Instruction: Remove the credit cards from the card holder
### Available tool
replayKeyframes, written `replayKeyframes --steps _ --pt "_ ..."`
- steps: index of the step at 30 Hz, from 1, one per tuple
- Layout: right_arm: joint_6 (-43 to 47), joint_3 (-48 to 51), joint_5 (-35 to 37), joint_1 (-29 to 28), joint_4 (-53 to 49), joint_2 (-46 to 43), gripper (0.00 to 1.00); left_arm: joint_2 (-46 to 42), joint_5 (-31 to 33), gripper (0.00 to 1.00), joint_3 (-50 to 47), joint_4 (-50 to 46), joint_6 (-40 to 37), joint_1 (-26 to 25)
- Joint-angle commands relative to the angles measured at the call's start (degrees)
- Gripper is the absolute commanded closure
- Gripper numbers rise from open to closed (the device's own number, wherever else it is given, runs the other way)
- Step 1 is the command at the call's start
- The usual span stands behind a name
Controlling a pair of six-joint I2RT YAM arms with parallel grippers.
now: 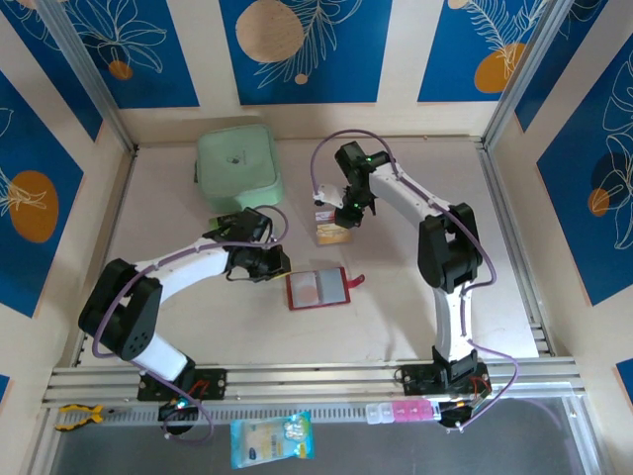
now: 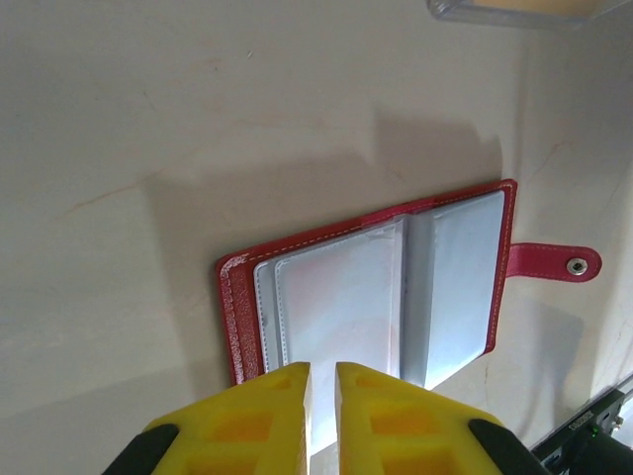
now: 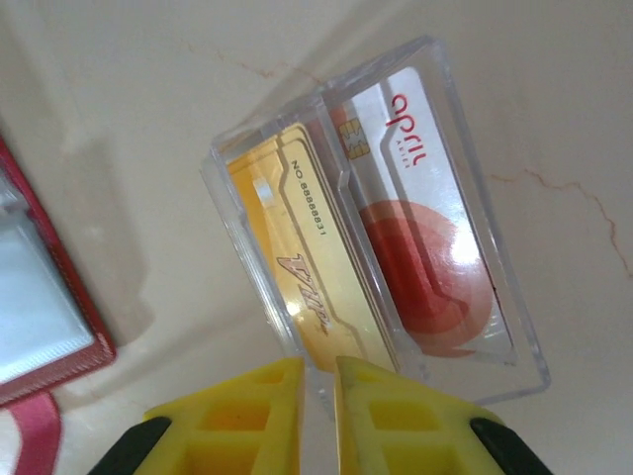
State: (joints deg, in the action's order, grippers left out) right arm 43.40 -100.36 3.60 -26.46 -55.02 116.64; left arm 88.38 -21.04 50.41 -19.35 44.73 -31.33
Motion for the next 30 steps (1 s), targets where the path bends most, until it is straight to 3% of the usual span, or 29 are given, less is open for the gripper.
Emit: replayKeyframes --steps 1,7,10,14,21,30 --pt "-10.05 2.46 -4.90 -0.76 4.34 -5.36 0.84 0.00 -2.19 0.86 -1.66 1.28 0.84 0.40" --pt "-32.84 10.48 -8.72 -3.02 11.95 -10.92 0.88 -0.14 -2.75 0.88 -4.02 3.90 1.71 -0.58" --pt "-43.74 14.92 -7.37 -5.52 15.15 -13.30 0.90 0.43 -2.91 0.89 -4.99 5.26 2.27 -1.28" --pt "-56.06 18.75 -8.43 -8.34 16.98 -15.26 0.98 0.33 -2.53 0.90 -6.40 6.50 2.78 -2.32" --pt "-71.06 21.53 -7.76 -10.94 15.68 -15.76 1.00 0.39 -2.12 0.92 -8.43 8.49 4.02 -3.25" --pt "-76.34 29.61 -9.75 -13.04 20.11 -17.61 1.00 0.41 -2.33 0.92 -9.98 9.47 4.66 -3.64"
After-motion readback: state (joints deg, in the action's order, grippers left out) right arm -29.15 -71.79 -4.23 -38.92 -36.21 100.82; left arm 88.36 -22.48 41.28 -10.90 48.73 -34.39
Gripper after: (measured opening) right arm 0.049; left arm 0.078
